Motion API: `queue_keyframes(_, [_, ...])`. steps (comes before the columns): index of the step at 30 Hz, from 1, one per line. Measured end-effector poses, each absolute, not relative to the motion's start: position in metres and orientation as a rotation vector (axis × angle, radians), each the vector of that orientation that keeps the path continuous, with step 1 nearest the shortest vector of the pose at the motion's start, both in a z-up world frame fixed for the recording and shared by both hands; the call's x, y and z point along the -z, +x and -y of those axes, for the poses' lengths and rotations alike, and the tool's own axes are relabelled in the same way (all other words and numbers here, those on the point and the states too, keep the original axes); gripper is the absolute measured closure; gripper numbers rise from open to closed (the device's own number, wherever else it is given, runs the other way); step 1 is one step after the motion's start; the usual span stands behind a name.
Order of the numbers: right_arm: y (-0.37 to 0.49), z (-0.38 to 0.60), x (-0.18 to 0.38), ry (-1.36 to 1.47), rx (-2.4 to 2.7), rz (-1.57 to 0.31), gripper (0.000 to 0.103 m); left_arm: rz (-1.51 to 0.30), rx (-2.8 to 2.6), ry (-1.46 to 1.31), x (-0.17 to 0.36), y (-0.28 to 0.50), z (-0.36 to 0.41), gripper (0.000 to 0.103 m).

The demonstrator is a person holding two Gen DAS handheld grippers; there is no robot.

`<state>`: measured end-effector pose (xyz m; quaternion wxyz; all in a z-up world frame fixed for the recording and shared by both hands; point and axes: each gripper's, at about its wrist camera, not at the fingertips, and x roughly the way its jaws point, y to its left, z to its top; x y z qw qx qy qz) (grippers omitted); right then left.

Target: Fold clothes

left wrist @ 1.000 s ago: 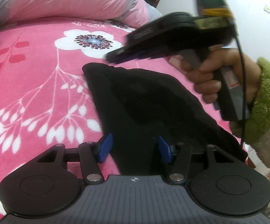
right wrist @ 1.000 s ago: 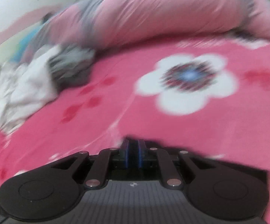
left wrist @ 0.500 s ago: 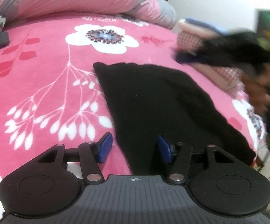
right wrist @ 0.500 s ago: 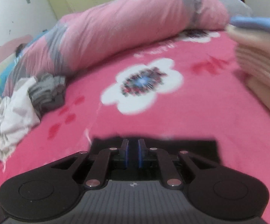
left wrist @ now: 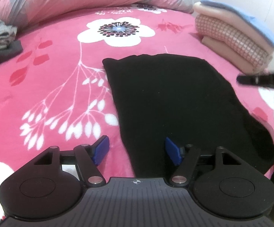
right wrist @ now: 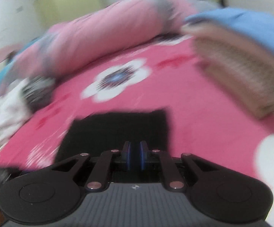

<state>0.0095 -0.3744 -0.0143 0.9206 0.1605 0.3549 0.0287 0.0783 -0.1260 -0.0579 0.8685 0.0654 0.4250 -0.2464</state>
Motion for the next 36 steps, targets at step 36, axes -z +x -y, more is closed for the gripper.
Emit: queue_keyframes(36, [-0.147,0.367,0.027,0.343,0.071,-0.665,0.085,-0.816,0.39,0.338,0.053,0.049,0.158,0.027])
